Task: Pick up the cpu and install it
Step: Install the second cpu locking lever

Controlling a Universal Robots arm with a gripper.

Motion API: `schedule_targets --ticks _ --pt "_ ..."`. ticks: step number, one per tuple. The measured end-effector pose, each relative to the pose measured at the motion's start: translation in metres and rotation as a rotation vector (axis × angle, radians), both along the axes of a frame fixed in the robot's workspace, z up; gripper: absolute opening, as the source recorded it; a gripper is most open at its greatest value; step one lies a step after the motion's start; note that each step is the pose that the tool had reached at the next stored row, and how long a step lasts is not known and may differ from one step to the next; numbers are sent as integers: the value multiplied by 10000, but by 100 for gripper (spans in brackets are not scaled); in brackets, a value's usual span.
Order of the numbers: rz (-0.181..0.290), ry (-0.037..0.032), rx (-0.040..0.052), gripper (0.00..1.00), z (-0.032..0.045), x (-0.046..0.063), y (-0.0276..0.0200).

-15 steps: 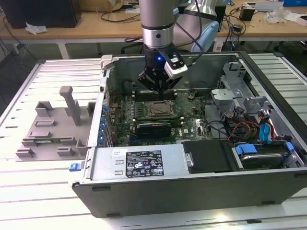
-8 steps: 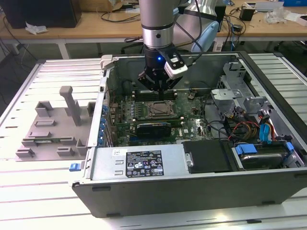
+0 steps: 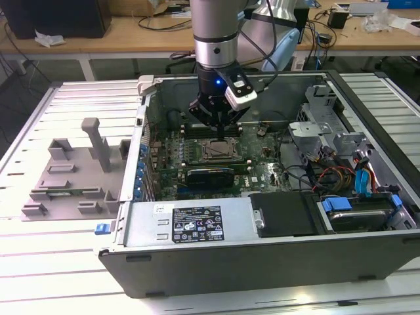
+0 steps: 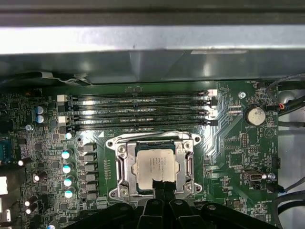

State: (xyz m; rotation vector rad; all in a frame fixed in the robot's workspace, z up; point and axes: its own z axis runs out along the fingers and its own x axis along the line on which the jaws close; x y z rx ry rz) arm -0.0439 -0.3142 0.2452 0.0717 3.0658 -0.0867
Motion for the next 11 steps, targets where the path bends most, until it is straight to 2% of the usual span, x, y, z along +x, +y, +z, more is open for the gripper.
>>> schedule_targets --ticks 2,3,4,6,7,8,11 --pt "0 0 0 11 0 -4 -39" --pt "0 -1 0 11 0 -8 -81" --pt "0 0 2 11 0 -10 -135" --pt "0 -1 54 11 0 -14 -293" --pt "7 -1 58 11 -1 -15 -325" --pt "18 -1 59 11 -2 -15 -337" --pt "70 -1 60 11 -6 -23 -349"
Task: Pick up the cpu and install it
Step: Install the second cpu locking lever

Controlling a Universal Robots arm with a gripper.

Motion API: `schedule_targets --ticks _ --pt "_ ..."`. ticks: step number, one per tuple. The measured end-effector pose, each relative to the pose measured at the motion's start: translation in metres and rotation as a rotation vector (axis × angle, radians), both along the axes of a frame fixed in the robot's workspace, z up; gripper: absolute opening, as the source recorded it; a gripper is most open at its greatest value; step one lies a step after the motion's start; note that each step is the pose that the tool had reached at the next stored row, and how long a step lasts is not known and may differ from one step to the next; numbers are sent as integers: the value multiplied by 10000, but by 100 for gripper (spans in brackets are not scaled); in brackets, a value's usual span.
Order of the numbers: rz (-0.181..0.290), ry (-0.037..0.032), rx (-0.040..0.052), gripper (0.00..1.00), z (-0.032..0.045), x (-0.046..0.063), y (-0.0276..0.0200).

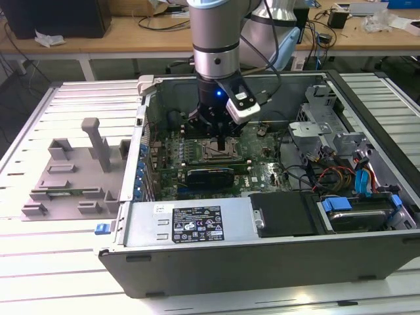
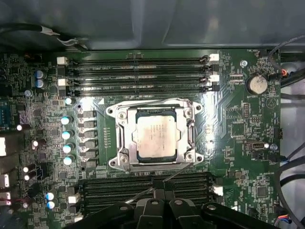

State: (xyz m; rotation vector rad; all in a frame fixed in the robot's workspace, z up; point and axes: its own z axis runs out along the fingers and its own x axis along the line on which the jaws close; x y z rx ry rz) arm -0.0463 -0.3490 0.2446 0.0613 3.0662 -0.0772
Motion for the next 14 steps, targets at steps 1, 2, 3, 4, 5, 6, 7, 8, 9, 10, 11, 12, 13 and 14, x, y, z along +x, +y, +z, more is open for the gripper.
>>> schedule_targets --ticks 1,2,3,4,5,6,7,8,9,10,11,12,13,14 --pt "10 0 -2 11 0 0 0" --pt "11 1 -2 11 0 0 0" --pt "11 2 -2 11 1 0 -1" --pt "11 1 -2 11 0 0 -1" --pt "11 1 -2 11 0 0 -1" --pt "12 1 -2 11 0 0 -1" --pt "12 1 -2 11 0 -1 -1" --pt "13 1 -2 11 0 0 -1" --pt "13 0 -2 11 0 0 -1" --pt "13 0 -1 11 0 -1 -1" --pt "12 0 -1 11 -1 -5 0" --pt "13 0 -1 11 -1 -12 -1" --pt "13 0 -2 11 -2 -21 -1" --pt "13 0 -1 11 -4 -32 -1"
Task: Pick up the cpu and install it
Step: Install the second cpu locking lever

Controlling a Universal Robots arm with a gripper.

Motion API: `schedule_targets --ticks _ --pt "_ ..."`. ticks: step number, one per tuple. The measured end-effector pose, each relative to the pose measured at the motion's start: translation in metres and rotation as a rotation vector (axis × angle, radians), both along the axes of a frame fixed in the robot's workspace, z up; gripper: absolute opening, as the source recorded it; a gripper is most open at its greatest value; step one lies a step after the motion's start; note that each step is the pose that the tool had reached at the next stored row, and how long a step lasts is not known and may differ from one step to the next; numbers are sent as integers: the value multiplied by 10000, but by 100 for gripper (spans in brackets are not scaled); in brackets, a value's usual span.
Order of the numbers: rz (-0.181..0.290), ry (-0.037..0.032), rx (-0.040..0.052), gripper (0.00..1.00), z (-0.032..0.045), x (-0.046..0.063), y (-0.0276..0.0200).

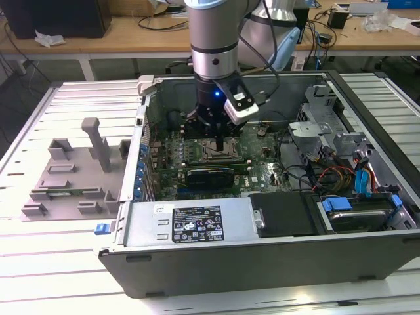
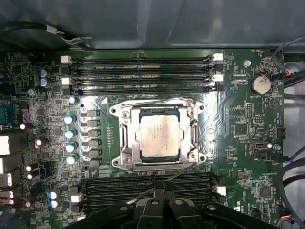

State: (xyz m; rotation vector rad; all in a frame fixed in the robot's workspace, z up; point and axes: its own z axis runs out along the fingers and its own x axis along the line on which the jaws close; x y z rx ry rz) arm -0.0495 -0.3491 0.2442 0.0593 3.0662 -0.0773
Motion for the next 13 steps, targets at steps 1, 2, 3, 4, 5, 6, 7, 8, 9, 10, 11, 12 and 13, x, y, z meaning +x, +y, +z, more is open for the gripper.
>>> schedule_targets --ticks 1,2,3,4,5,6,7,8,9,10,11,12,13 --pt "0 1 -1 11 -1 -8 0" --pt "1 0 -1 11 -2 -12 0" --pt "0 0 0 11 -3 -17 0" --pt "0 1 -1 11 -4 -25 0" --pt "-1 0 -1 11 -4 -32 0" --pt "0 0 13 11 -5 -42 -1" --pt "0 -8 81 11 -8 -61 0" --pt "0 -13 118 11 -12 -76 0" --pt "0 -15 136 11 -15 -87 0" --pt "-1 -17 174 11 -20 -102 0" --pt "0 -24 260 11 -27 -115 -1" --pt "2 -25 320 11 -32 -120 -6" --pt "1 -26 329 11 -34 -121 -19"
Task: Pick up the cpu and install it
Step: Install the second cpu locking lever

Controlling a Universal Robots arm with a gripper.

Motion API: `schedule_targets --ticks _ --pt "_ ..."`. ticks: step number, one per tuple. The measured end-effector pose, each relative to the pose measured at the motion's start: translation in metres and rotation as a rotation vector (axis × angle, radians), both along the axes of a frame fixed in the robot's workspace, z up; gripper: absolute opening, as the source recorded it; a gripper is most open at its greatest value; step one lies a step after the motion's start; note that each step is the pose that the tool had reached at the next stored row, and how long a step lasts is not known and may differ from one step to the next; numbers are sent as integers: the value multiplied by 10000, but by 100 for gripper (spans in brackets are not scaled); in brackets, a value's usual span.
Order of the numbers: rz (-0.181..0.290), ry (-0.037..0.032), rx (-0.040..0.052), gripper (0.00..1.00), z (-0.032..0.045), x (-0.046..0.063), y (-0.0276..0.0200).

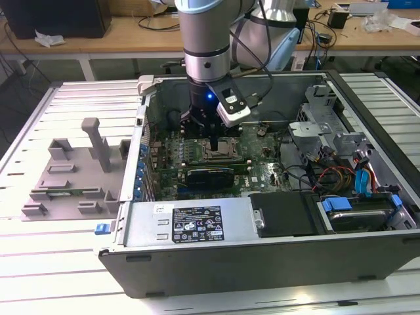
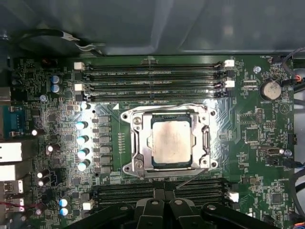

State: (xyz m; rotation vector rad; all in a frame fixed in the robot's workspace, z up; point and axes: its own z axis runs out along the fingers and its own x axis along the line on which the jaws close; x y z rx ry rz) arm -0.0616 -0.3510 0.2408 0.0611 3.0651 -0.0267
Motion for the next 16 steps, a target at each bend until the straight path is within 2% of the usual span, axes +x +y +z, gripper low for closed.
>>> schedule_targets --ticks 3,5,9,10,12,13,16 --pt "0 0 2 11 -10 0 -60" --pt "-1 0 36 11 -24 -2 -71" --pt "4 -39 250 11 -47 -29 -84" --pt "10 -50 356 11 -52 -35 -105" --pt "31 -60 493 11 -66 -44 -139" --pt "47 -61 525 11 -78 -47 -145" --pt "105 -57 531 11 -87 -49 -146"
